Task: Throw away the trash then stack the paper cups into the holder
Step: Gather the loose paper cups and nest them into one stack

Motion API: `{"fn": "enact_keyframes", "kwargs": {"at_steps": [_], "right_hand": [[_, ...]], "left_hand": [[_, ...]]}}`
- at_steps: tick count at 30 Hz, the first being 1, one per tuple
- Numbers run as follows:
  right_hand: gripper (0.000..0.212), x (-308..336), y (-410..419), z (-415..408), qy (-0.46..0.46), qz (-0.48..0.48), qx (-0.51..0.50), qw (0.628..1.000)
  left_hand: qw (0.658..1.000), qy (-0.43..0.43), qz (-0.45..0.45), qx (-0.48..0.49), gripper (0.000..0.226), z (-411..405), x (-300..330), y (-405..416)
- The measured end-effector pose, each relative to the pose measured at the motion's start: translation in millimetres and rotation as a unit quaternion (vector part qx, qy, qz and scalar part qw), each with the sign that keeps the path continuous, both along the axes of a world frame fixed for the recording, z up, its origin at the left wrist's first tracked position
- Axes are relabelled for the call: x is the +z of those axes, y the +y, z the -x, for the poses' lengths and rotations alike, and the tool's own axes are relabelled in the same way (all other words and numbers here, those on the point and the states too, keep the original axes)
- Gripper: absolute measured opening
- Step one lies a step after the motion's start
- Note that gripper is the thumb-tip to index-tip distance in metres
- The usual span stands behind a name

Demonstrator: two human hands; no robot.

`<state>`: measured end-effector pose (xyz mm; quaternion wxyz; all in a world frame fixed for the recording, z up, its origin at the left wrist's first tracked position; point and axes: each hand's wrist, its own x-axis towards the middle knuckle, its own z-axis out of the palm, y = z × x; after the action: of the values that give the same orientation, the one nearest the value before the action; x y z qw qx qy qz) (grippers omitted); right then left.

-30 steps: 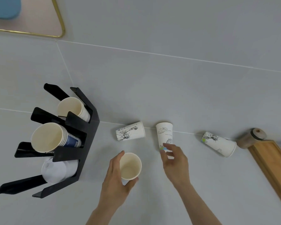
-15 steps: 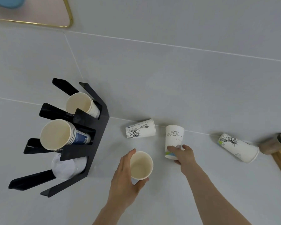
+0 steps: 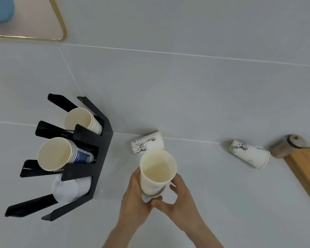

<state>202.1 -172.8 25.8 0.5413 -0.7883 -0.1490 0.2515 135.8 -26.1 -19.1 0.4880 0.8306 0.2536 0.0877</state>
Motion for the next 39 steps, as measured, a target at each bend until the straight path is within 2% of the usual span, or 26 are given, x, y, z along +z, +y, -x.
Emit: {"fn": "enact_keyframes", "kwargs": {"at_steps": [3, 5, 7, 9, 12, 13, 17, 20, 22, 25, 28, 32, 35, 37, 39], "right_hand": [[0.111, -10.1, -9.4, 4.6, 0.008, -0.010, 0.024, 1.000], [0.115, -9.0, -11.6, 4.7, 0.000, -0.021, 0.033, 0.999], [0.108, -8.3, -9.4, 3.4, -0.017, -0.020, 0.032, 0.999], [0.085, -11.8, -5.3, 2.7, -0.059, -0.002, 0.015, 0.998], [0.046, -20.2, -1.0, 2.7, -0.112, 0.024, -0.013, 0.993], [0.043, -23.9, -1.1, 2.3, -0.111, 0.024, -0.016, 0.993], [0.053, -28.2, -6.3, -4.8, -0.086, 0.008, -0.014, 0.996], [0.048, -24.5, -21.4, -28.1, -0.040, -0.013, -0.100, 0.994], [0.037, -26.4, -42.9, -56.9, -0.017, -0.007, -0.224, 0.974], [0.022, -36.9, -88.9, -112.4, 0.018, 0.020, -0.387, 0.922], [0.026, -49.2, -141.9, -166.5, 0.023, 0.073, -0.495, 0.866], [0.056, -62.2, -192.7, -213.7, 0.068, 0.139, -0.541, 0.827], [0.068, -64.3, -203.7, -227.1, 0.145, 0.105, -0.546, 0.818], [0.063, -69.6, -206.1, -232.8, 0.188, 0.042, -0.547, 0.814], [0.048, -76.5, -205.2, -236.2, 0.198, 0.007, -0.544, 0.816]], "left_hand": [[0.999, 0.001, 0.030, 0.011, 0.116, 4.9, 1.0, -1.6], [1.000, -0.004, 0.027, -0.007, 0.135, 7.1, 4.7, -1.0], [1.000, -0.010, 0.024, -0.016, 0.142, 7.6, 7.8, -0.9], [0.999, -0.016, 0.024, -0.013, 0.139, 6.1, 10.2, -2.3], [0.999, -0.025, -0.008, -0.019, 0.118, 3.4, 8.8, -4.8], [0.999, -0.027, -0.020, -0.024, 0.112, 2.5, 8.4, -5.8], [0.999, -0.028, -0.027, -0.029, 0.106, -3.9, 2.5, -8.2], [0.999, -0.023, -0.027, -0.013, 0.104, -14.7, 2.1, -9.0], [0.999, -0.020, -0.023, -0.016, 0.104, -24.0, 2.8, -11.1], [0.999, -0.022, -0.016, -0.019, 0.102, -34.3, 2.8, -17.3], [1.000, -0.024, -0.005, -0.006, 0.102, -45.8, 1.7, -27.7], [1.000, -0.023, 0.001, -0.013, 0.102, -63.1, 2.3, -38.0], [0.999, -0.022, 0.003, -0.034, 0.103, -76.4, 3.0, -42.2], [0.999, -0.023, 0.005, -0.042, 0.103, -82.7, 3.6, -45.9], [0.999, -0.022, 0.009, -0.044, 0.103, -86.6, 3.8, -48.3]]}}
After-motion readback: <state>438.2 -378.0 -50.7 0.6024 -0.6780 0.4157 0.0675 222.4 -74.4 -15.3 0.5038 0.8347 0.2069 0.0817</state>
